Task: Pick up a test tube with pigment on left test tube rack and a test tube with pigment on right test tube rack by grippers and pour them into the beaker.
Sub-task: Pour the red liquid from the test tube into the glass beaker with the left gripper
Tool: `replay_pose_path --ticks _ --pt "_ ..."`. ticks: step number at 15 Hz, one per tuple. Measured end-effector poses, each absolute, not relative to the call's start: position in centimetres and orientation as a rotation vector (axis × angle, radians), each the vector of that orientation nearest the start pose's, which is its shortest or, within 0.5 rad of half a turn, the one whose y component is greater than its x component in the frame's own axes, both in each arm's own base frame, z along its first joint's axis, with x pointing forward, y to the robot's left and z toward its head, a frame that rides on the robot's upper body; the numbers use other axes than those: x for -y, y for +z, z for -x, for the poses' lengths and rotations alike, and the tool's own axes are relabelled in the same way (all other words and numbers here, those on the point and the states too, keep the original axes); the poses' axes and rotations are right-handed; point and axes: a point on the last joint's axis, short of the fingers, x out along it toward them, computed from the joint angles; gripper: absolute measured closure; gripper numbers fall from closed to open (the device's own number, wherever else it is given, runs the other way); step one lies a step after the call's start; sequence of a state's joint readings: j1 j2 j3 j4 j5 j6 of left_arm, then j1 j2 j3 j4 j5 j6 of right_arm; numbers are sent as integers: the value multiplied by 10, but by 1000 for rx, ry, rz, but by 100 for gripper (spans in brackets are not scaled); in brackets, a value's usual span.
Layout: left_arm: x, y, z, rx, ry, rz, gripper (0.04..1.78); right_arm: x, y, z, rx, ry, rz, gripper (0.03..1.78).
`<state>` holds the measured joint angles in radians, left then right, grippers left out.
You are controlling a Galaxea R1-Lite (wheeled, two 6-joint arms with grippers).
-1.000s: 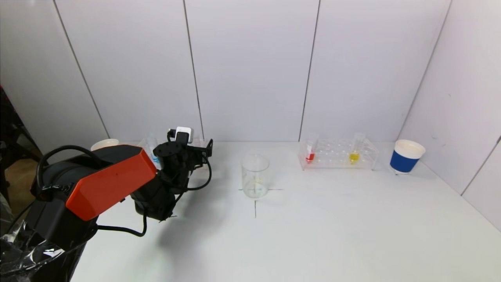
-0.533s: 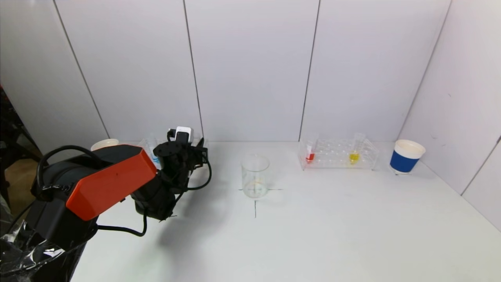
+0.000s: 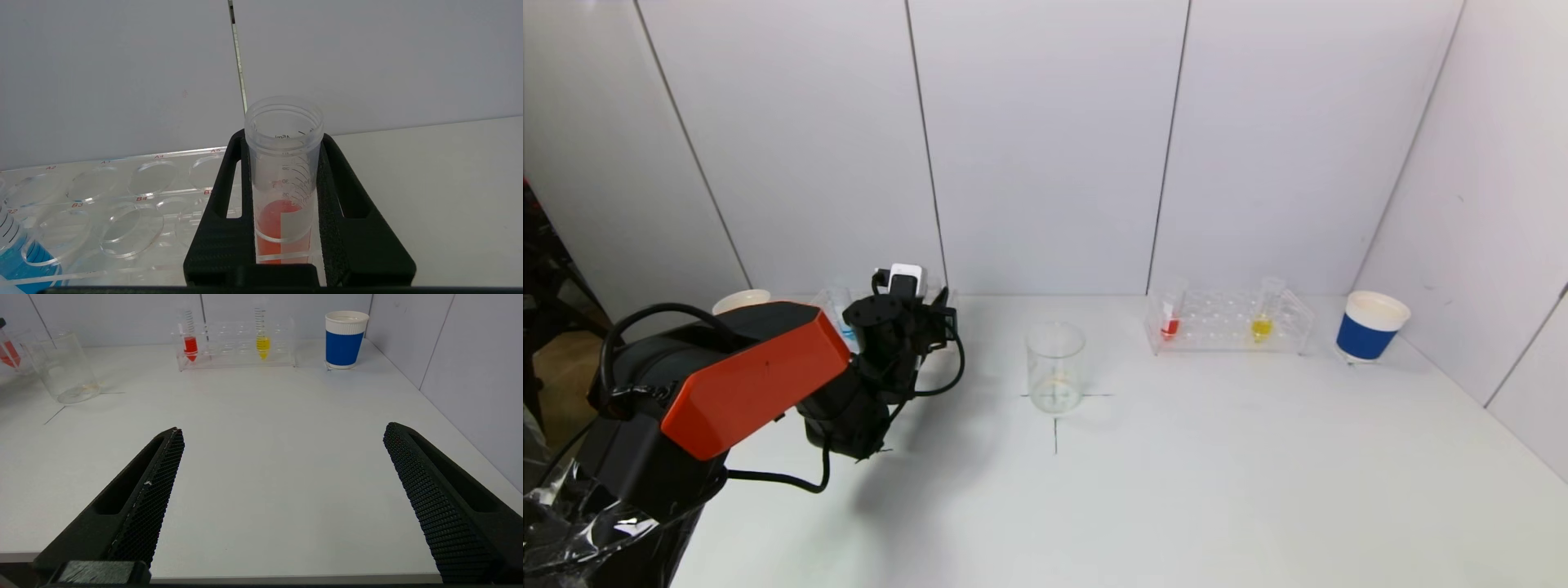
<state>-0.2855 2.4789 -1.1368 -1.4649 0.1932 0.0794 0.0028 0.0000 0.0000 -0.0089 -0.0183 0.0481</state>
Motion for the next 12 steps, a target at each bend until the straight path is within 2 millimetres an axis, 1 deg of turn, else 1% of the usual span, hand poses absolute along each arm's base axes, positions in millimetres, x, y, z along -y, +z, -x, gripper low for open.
replay_pose_path --ticks 4,6,12 --pt "123 45 -434 126 -87 -49 137 0 76 23 9 -15 -48 4" --pt "122 49 -433 133 -84 -47 137 0 76 23 9 -15 -48 4" --pt "119 76 -431 156 -79 -41 137 0 76 23 9 -15 -48 4"
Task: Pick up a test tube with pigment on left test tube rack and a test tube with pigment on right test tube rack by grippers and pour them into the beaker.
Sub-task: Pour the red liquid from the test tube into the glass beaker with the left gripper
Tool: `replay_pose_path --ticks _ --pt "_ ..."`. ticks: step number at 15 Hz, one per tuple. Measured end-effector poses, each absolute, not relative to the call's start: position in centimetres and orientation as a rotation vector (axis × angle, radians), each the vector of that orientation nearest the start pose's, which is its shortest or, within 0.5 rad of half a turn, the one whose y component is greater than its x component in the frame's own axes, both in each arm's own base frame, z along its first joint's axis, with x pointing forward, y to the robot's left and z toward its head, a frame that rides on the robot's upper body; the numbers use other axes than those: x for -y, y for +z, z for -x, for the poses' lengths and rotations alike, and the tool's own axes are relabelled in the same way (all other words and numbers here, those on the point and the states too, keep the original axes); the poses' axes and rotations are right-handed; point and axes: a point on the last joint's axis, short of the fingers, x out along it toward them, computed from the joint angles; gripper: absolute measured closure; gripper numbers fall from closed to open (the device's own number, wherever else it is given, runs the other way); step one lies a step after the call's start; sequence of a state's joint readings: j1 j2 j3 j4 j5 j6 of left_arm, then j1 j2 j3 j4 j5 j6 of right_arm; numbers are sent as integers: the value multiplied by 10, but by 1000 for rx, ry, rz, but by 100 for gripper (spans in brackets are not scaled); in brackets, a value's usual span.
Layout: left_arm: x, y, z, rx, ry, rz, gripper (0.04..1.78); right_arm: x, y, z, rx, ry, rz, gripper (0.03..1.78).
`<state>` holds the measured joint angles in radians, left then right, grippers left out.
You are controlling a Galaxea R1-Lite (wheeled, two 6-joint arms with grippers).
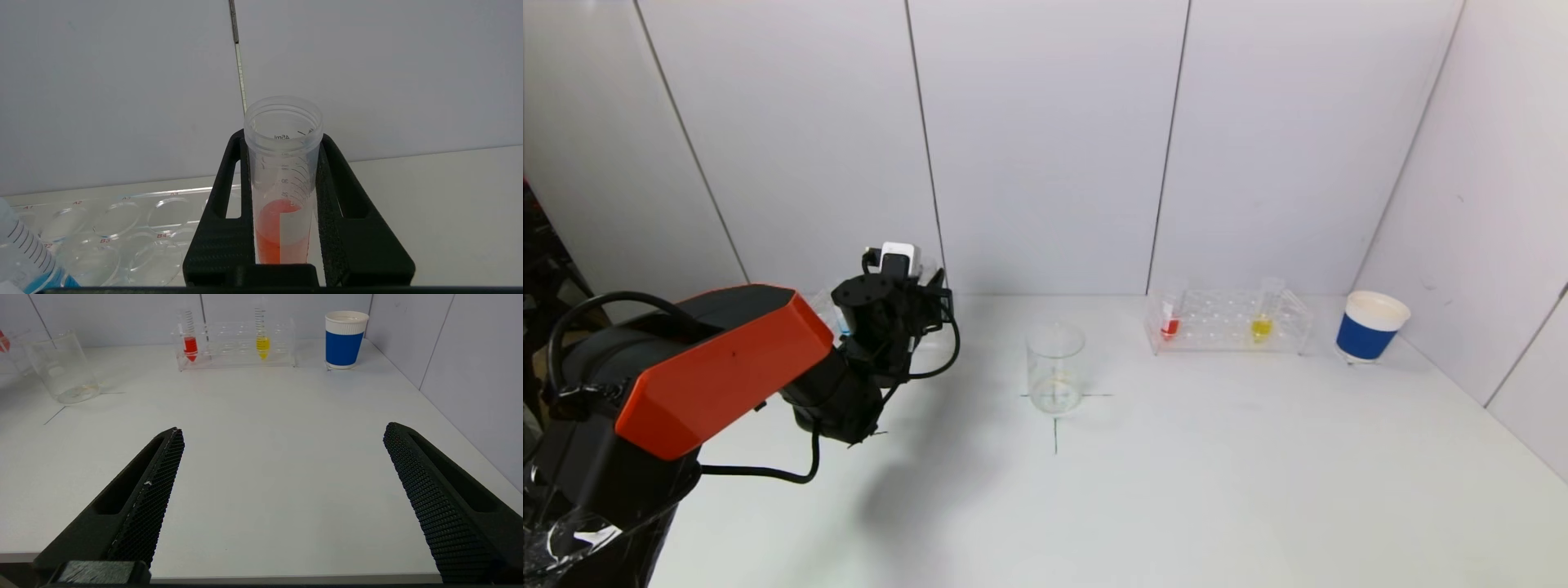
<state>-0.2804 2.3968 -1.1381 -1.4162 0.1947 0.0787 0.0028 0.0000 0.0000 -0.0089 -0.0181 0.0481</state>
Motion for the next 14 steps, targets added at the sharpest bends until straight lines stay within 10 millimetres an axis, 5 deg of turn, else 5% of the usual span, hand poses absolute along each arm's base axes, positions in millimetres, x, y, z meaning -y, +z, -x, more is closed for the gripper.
replay_pose_path --ticks 9,14 --pt "119 141 -422 173 -81 -73 137 0 76 23 9 -15 -48 4" --pt "137 176 -415 172 -123 -129 137 0 76 23 9 -15 -48 4"
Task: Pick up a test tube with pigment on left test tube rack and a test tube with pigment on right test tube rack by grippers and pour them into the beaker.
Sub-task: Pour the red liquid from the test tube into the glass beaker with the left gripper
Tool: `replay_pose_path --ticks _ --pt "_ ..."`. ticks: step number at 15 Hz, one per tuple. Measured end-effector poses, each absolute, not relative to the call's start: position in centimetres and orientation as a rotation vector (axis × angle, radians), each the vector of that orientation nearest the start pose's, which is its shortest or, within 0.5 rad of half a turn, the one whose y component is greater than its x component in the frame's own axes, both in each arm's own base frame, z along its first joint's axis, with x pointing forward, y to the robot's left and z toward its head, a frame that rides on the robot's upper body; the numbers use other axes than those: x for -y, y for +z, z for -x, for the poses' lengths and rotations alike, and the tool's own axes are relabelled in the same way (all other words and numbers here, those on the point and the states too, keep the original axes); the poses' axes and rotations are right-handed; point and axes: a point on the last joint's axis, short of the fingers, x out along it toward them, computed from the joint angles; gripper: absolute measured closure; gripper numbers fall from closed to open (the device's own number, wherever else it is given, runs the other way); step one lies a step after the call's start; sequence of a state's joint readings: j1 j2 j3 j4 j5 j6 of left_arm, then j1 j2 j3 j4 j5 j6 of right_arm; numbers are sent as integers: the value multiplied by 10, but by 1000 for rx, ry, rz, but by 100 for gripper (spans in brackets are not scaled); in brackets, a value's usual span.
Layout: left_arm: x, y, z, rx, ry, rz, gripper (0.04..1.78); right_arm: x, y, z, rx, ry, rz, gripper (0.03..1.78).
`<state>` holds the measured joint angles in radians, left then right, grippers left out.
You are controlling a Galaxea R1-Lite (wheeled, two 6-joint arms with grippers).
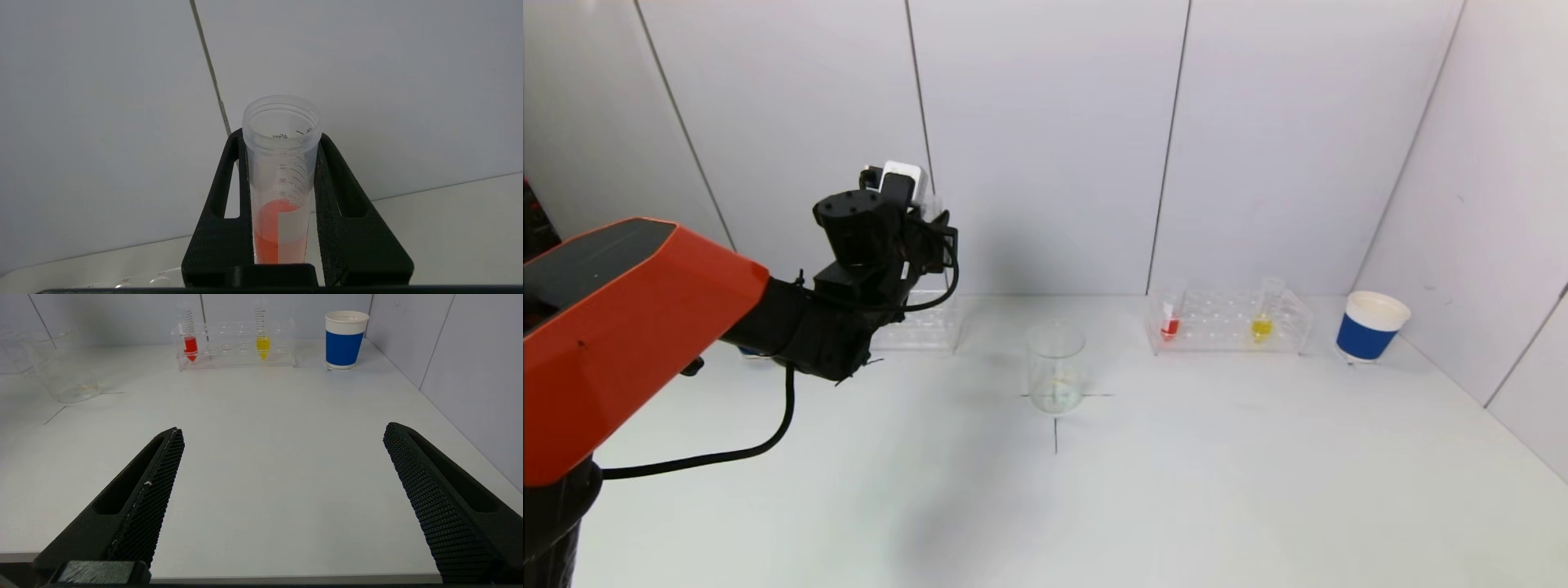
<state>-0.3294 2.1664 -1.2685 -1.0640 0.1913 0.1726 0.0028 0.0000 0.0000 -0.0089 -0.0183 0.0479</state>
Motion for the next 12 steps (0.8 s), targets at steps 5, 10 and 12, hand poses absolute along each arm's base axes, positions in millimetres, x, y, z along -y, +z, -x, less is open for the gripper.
replay_pose_path --ticks 5,10,12 --pt "161 214 -412 137 -248 -141 137 0 76 23 9 -15 -48 4" --pt "174 235 -410 71 -549 -164 137 0 76 23 9 -15 -48 4" --pt "177 242 -409 53 -673 -171 137 0 76 23 9 -15 -48 4"
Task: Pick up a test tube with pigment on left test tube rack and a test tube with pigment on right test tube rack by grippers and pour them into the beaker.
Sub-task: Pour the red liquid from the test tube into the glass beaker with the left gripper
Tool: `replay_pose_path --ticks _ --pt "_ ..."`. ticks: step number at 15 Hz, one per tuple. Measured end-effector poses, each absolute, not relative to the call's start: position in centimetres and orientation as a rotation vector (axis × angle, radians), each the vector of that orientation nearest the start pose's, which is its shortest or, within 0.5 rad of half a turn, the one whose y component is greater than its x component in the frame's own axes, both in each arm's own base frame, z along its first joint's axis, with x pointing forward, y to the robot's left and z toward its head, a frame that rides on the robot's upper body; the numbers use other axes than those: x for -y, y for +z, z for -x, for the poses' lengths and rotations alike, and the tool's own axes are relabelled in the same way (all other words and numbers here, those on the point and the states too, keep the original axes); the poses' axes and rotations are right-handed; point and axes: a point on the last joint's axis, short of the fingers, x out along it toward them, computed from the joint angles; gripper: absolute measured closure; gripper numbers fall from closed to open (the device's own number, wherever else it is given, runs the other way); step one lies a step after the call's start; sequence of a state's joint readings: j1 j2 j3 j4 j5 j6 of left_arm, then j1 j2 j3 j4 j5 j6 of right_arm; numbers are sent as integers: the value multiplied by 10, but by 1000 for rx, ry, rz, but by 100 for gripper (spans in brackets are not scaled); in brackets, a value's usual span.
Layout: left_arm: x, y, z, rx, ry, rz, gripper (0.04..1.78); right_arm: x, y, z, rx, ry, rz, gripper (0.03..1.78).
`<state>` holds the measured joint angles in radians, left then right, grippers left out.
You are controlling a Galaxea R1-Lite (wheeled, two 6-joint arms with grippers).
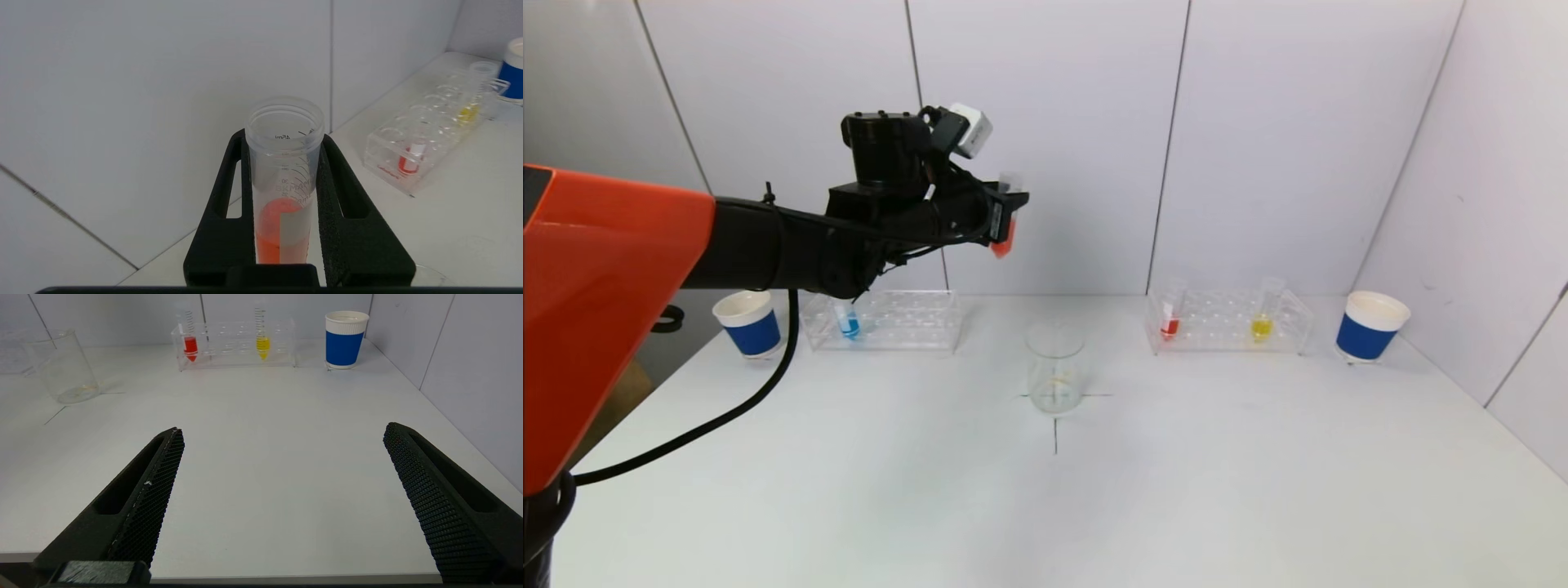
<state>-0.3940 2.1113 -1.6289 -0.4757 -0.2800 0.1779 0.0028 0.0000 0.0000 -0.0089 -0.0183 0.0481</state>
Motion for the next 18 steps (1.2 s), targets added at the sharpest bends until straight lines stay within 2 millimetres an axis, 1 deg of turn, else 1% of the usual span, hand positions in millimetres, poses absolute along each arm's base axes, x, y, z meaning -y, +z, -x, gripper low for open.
replay_pose_path --ticks 2,5,9,14,16,18 --pt "179 245 -408 33 -793 -204 137 0 76 23 9 -15 -48 4" --pt "182 243 -408 74 -955 -329 137 0 76 23 9 -15 -48 4" --pt "187 231 -411 171 -1129 -508 137 0 76 23 9 -15 -48 4" --pt "192 217 -420 263 -1208 -653 137 0 76 23 9 -15 -48 4" --pt "196 212 -418 322 -1223 -757 137 0 76 23 9 -15 -48 4" --pt "204 206 -411 391 -1239 -840 137 0 76 23 9 -15 -48 4"
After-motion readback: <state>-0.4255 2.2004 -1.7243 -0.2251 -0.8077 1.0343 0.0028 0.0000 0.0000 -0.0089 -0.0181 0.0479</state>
